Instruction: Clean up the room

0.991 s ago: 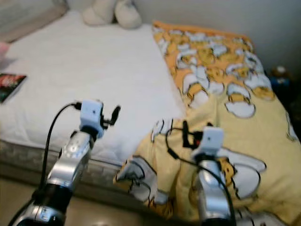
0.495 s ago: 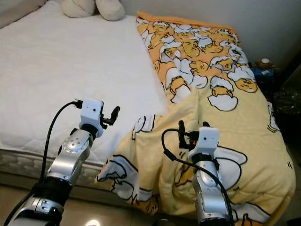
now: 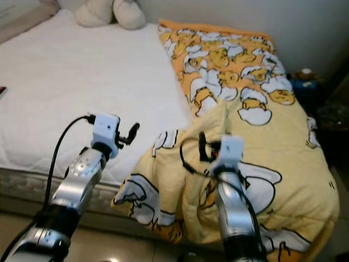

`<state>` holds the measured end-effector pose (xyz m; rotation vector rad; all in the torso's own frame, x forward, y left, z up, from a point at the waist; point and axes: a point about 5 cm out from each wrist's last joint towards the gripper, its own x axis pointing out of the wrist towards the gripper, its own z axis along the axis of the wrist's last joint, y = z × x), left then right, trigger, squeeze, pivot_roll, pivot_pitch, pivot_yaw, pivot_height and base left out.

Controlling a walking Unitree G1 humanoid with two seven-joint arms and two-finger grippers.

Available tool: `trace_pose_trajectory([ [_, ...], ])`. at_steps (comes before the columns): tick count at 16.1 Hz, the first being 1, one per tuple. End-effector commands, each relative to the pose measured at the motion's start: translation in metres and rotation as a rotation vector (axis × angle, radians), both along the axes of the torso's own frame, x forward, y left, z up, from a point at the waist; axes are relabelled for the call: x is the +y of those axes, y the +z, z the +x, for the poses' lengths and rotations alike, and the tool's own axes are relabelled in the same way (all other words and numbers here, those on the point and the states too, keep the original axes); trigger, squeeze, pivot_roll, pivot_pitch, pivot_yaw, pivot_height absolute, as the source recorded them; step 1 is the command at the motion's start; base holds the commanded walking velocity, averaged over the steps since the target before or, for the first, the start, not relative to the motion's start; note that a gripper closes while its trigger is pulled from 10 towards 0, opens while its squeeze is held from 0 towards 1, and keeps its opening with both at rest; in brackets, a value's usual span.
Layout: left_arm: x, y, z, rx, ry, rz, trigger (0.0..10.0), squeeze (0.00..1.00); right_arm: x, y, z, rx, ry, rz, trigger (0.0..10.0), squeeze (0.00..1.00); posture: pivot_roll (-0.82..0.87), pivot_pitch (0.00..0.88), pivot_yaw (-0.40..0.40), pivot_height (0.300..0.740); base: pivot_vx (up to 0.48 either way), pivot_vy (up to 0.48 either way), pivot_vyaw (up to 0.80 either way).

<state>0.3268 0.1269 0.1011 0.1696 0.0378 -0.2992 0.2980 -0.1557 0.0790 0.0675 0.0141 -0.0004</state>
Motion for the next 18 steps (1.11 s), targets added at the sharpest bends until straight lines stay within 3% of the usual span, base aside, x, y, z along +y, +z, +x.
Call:
trace_pose_trajectory([
  [1, -0.001, 0.005, -0.002, -0.022, -0.02, 0.021, 10.0, 0.0, -0.001, -0.004, 0.008, 0.043, -0.002, -0.008, 10.0, 0.0, 0.07, 0.0, -0.016, 0.74, 0.0, 0.0, 0.0],
  [2, 0.0, 0.006, -0.008, -0.036, -0.038, 0.037, 10.0, 0.0, 0.001, 0.001, 0.022, 0.055, 0.023, -0.022, 10.0, 0.0, 0.11, 0.016, -0.035, 0.74, 0.0, 0.0, 0.0],
  [5, 0.004, 0.008, -0.019, -0.051, -0.046, 0.047, 10.0, 0.0, -0.003, 0.004, 0.034, 0.074, 0.025, -0.031, 10.0, 0.0, 0.14, 0.031, -0.054, 0.74, 0.0, 0.0, 0.0],
  [8, 0.017, 0.006, -0.034, -0.035, -0.011, 0.072, 10.0, 0.0, -0.002, 0.003, 0.054, 0.161, -0.02, 0.051, 10.0, 0.0, 0.21, 0.082, -0.08, 0.74, 0.0, 0.0, 0.0],
  [10, 0.02, 0.006, -0.037, -0.033, -0.005, 0.077, 10.0, 0.0, -0.001, 0.003, 0.056, 0.175, -0.025, 0.069, 10.0, 0.0, 0.23, 0.088, -0.087, 0.74, 0.0, 0.0, 0.0],
  [14, 0.036, 0.006, -0.05, -0.013, 0.05, 0.095, 10.0, 0.0, 0.02, -0.009, 0.056, 0.282, -0.028, 0.216, 10.0, 0.0, 0.27, 0.107, -0.102, 0.74, 0.0, 0.0, 0.0],
  [16, 0.035, 0.007, -0.053, -0.005, 0.046, 0.098, 10.0, 0.0, 0.024, -0.018, 0.054, 0.346, -0.041, 0.245, 10.0, 0.0, 0.27, 0.111, -0.104, 0.74, 0.0, 0.0, 0.0],
  [18, 0.036, 0.008, -0.055, 0.002, 0.047, 0.102, 10.0, 0.0, 0.025, -0.025, 0.05, 0.39, -0.048, 0.196, 10.0, 0.0, 0.27, 0.118, -0.102, 0.74, 0.0, 0.0, 0.0],
])
